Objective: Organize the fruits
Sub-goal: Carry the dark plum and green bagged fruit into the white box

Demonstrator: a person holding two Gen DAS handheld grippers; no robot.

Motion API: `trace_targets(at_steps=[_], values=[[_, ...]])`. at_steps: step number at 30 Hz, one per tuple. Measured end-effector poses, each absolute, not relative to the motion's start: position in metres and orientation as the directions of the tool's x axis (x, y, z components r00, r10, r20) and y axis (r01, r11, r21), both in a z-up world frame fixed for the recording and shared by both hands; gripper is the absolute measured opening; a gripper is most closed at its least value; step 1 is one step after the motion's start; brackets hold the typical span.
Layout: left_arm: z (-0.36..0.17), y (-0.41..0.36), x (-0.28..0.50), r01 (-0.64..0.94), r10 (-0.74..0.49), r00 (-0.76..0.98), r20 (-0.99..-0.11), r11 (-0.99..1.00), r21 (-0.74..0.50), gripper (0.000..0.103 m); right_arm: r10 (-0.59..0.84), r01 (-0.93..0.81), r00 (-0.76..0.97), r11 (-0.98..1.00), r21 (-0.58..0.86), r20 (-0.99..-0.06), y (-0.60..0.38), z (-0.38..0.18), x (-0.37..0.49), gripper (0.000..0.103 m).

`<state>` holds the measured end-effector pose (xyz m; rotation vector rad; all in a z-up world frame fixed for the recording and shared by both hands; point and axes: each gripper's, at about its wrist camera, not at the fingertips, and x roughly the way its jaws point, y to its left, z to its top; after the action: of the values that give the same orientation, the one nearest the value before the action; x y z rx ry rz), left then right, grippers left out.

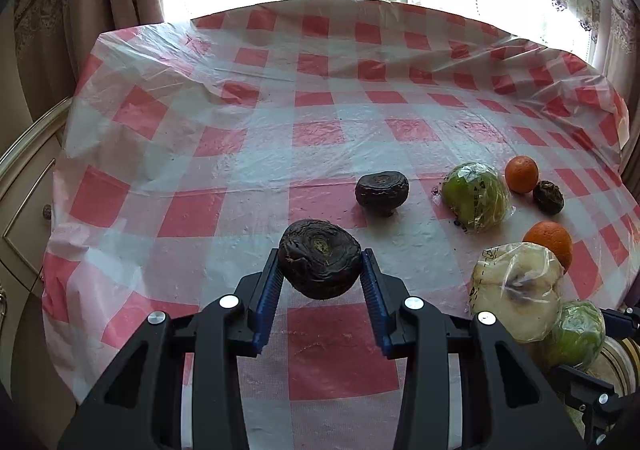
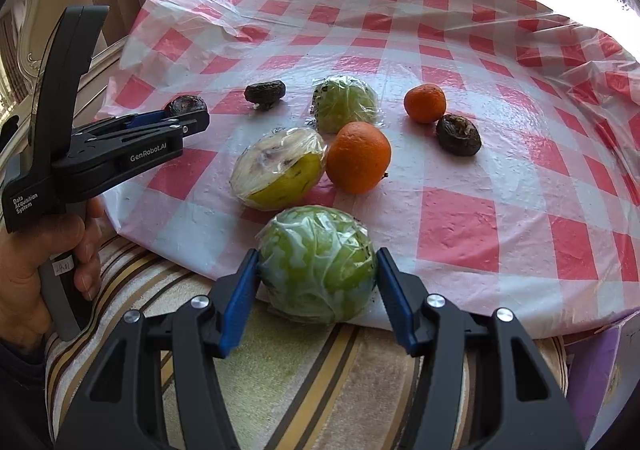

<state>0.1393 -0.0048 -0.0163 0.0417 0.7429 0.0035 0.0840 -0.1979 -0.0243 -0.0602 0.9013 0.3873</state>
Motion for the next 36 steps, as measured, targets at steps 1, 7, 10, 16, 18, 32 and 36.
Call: trace_targets(at_steps=[1, 7, 10, 16, 18, 32, 36], values=[[-0.016, -0.005, 0.139, 0.012, 0.018, 0.738, -0.675, 0.999, 0.04, 0.039, 0.304, -0.351, 0.557, 0.93, 0.113, -0.772, -0.199, -0.024, 0.084, 0.059], [-0.014, -0.007, 0.136, 0.014, 0.02, 0.747, -0.664, 0.999, 0.045, 0.039, 0.317, -0.336, 0.57, 0.932, 0.138, -0.758, -0.208, -0.021, 0.082, 0.058], [-0.012, -0.009, 0.134, 0.017, 0.021, 0.757, -0.654, 0.999, 0.051, 0.039, 0.327, -0.329, 0.577, 0.932, 0.153, -0.749, -0.212, -0.02, 0.081, 0.058], [-0.004, -0.016, 0.128, 0.028, 0.026, 0.779, -0.627, 0.997, 0.076, 0.039, 0.342, -0.311, 0.595, 0.932, 0.184, -0.727, -0.222, -0.016, 0.077, 0.058], [-0.001, -0.02, 0.125, 0.032, 0.031, 0.789, -0.614, 0.995, 0.092, 0.039, 0.347, -0.302, 0.601, 0.933, 0.197, -0.72, -0.226, -0.015, 0.076, 0.058], [0.032, -0.046, 0.11, 0.105, -0.025, 0.819, -0.573, 0.989, 0.106, 0.039, 0.396, -0.229, 0.644, 0.916, 0.329, -0.654, -0.275, 0.008, 0.064, 0.058], [0.041, -0.063, 0.106, 0.15, -0.065, 0.823, -0.565, 0.983, 0.105, 0.039, 0.391, -0.205, 0.657, 0.916, 0.345, -0.645, -0.292, 0.013, 0.059, 0.058]])
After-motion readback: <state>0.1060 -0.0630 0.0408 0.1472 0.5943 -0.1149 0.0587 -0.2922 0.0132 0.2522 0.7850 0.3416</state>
